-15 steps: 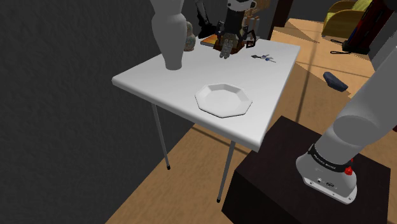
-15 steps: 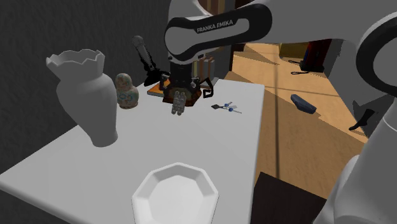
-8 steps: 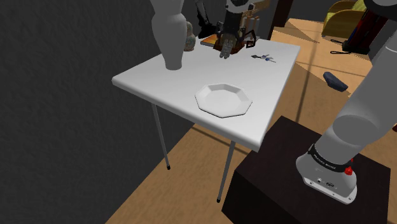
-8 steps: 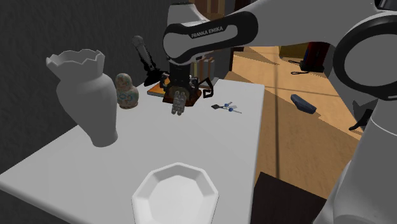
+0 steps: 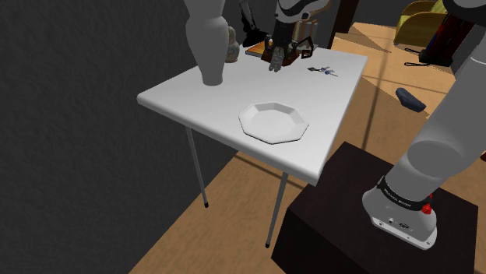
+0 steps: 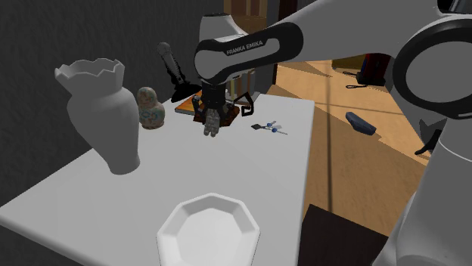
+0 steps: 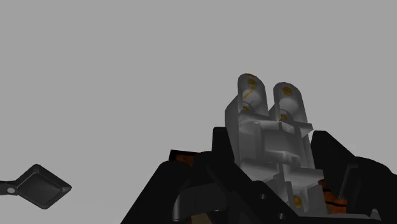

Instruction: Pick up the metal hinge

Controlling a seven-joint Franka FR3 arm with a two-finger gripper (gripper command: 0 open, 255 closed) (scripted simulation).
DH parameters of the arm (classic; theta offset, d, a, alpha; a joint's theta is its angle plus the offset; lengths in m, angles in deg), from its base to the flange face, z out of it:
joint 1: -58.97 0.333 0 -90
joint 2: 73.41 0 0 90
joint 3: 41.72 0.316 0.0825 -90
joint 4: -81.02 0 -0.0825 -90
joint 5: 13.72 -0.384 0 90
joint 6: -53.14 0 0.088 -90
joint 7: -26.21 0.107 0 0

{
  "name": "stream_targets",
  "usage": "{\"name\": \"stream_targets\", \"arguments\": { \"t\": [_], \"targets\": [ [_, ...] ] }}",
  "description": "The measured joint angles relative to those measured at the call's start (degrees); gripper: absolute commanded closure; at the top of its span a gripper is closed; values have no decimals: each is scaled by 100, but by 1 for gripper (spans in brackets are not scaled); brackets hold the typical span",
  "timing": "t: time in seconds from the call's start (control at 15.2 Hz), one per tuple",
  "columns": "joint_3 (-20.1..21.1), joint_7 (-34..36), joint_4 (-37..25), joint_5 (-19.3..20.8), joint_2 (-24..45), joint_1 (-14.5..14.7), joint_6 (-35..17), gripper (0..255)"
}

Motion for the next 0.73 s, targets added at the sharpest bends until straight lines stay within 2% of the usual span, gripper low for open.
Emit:
{"name": "stream_targets", "arguments": {
  "t": [0.46, 0.73],
  "targets": [
    [0, 0, 2, 0, 0, 0, -8, 255],
    [-2, -6, -176, -2, -27, -3, 215, 255]
  ]
}}
